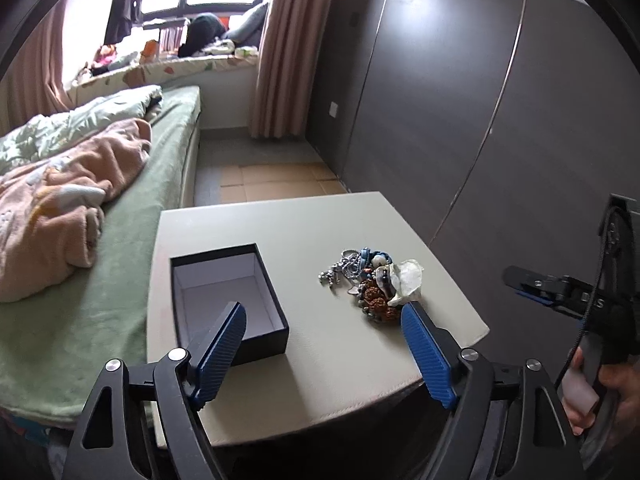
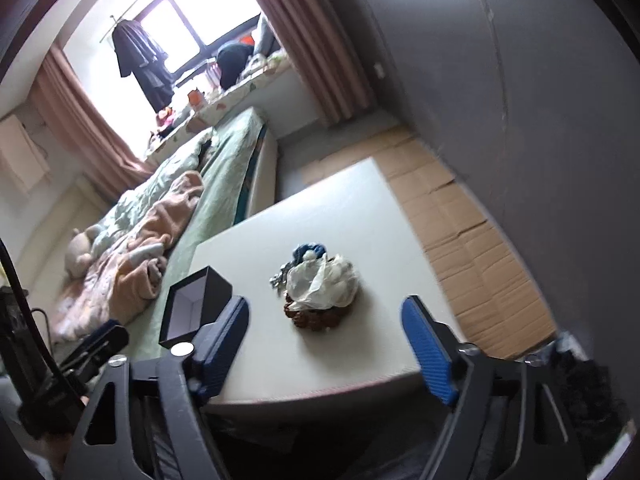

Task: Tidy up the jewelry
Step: 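Reach the right tool to the white cloth pouch and grasp it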

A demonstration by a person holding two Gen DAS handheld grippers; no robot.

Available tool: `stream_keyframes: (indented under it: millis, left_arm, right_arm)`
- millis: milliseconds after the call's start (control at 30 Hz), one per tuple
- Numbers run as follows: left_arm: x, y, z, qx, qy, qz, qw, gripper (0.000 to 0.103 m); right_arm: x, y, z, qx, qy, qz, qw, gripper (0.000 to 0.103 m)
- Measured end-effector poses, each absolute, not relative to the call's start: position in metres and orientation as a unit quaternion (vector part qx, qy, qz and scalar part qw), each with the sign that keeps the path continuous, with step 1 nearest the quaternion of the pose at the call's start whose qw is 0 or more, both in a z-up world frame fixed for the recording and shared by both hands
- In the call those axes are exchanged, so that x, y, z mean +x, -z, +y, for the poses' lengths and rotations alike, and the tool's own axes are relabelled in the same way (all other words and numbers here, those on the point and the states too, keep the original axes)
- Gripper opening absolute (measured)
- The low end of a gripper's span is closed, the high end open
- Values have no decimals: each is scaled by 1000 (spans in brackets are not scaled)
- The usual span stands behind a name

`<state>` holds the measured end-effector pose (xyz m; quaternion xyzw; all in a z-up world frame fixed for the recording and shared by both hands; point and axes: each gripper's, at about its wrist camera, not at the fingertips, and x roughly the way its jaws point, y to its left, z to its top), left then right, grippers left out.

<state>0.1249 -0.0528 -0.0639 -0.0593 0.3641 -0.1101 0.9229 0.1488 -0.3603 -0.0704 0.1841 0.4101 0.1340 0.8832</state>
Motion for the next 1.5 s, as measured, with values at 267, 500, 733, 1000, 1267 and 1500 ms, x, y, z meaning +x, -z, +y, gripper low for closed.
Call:
stream_keyframes:
  millis: [267, 500, 733, 1000, 1267, 1500]
  left_arm:
    - [161, 82, -55, -72, 124, 395, 907, 71]
    - [189, 89, -55, -114, 132, 407, 896, 71]
    - [207, 93, -65, -127, 147, 425, 884, 70]
    - [224, 106, -91, -144, 155, 447, 869, 59]
    - [236, 127, -122, -134, 151, 477, 855, 54]
    - [251, 148, -135, -125, 133, 510, 841, 21]
  right_arm:
    - [203, 110, -337, 204, -155, 456, 852, 67]
    - [246, 147, -321, 239, -174, 510, 808, 45]
    - [257, 155, -321, 258, -184, 518, 795, 3]
    - [239, 113, -338, 253, -193, 482, 816, 3]
    - [222, 97, -363, 260, -188, 465, 825, 3]
    - [215, 94, -370, 266, -184, 460, 827, 3]
